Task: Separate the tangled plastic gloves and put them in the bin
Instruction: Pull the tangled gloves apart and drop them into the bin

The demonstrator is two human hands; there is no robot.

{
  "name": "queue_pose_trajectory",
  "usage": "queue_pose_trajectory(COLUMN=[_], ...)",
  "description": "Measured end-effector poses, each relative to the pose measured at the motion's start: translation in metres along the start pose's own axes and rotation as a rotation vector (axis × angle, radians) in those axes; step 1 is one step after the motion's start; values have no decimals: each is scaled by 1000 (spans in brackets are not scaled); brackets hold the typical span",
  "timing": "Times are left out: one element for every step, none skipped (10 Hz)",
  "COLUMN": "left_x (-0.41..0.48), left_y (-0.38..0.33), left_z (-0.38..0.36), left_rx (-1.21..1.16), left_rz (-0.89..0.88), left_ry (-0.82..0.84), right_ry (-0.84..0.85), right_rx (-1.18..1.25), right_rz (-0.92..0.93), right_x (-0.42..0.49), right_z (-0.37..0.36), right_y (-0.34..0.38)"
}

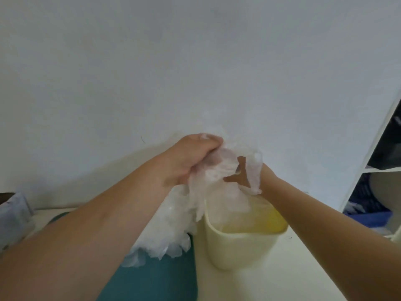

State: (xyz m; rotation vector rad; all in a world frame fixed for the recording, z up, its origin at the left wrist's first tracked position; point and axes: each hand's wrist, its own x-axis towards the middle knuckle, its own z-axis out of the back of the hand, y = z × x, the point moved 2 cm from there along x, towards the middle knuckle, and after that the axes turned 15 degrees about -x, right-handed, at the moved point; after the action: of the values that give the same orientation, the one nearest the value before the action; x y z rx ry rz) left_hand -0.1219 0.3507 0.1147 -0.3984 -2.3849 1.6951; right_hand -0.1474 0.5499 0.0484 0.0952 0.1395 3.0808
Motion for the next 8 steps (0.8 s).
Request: queue_pose_trajectory(left_x=[22, 33, 38, 36, 31, 35, 21, 0], left_y=[30, 50, 59, 65, 65, 49, 39, 35], left_z=[-5, -15, -26, -26, -21, -13, 10, 27], left_rx=[202, 321, 483, 597, 523, 319, 189, 142], left_rz=[-6, -4, 2, 44, 107, 19, -110, -153], left_ry=[-111, -140, -183, -181, -179, -253, -339, -334], right_ry=[-188, -296, -443, -266, 131, 257, 351, 424], right_rx=[-31, -34, 151, 277, 231, 110, 2, -184], right_rz=[83, -28, -74, -10, 29, 50, 81, 141], right_x=[-9, -47, -70, -81, -95, -93, -82, -70], right_z=[15, 69, 93, 87, 61, 35, 15, -7], right_y=[-28, -23, -19, 10, 41, 54, 63, 68])
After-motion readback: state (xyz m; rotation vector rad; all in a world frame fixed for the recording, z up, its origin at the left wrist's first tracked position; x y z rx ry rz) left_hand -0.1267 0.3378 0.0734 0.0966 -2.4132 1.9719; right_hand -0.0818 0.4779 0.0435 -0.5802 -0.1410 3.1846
